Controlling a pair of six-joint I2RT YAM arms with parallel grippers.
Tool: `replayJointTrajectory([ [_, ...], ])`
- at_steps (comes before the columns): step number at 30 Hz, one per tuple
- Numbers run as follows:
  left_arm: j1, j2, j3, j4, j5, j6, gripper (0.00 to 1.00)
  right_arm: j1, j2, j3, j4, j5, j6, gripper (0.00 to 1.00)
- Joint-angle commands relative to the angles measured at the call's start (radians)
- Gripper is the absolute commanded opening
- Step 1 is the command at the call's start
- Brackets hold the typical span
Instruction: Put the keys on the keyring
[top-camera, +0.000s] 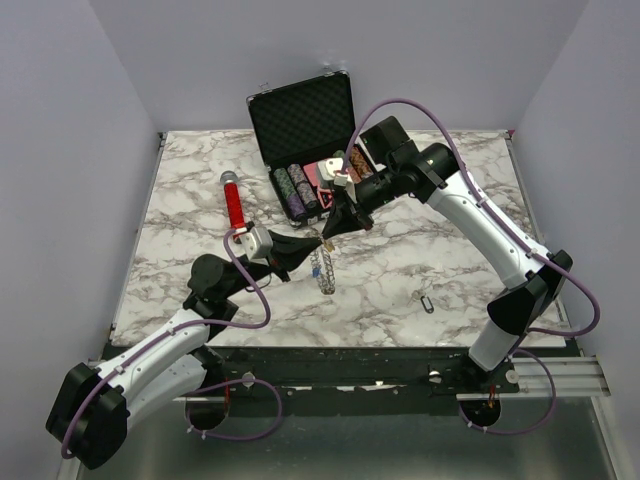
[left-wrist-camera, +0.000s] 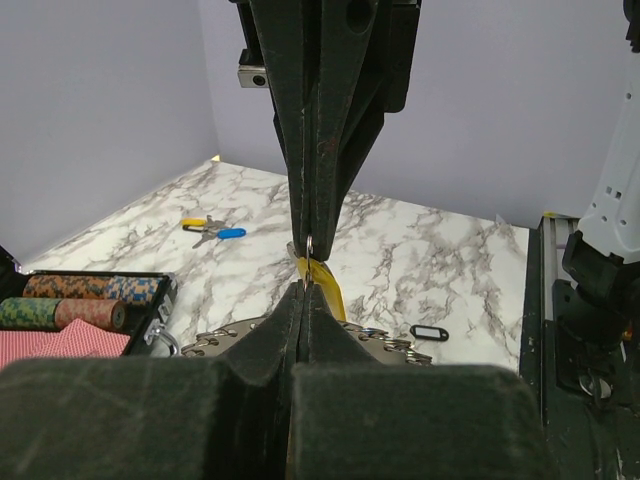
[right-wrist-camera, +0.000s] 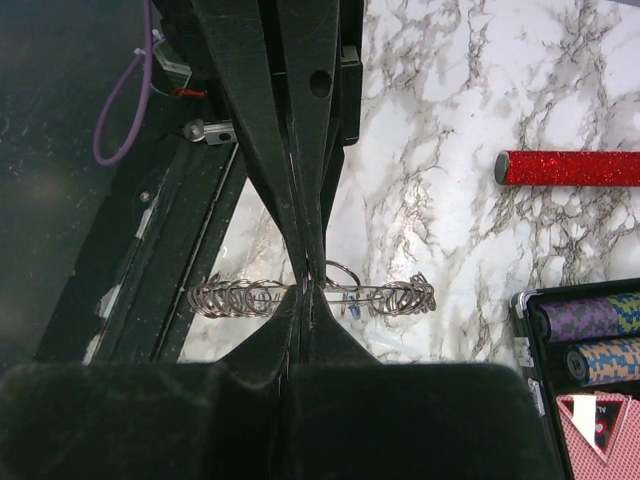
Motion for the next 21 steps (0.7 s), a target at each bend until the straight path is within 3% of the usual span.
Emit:
replayJointTrajectory([
  [1, -0.004, -0.014, 0.029, 0.03, -0.023, 0.007, 0.0, 0.006, -0.019, -0.017, -0.017, 0.014, -0.038, 0.01],
  [21, -0.002, -0.033, 0.028, 0.011, -0.045, 0.016, 0.0, -0.018, -0.038, -0.02, 0.013, 0.043, 0.01, 0.0],
])
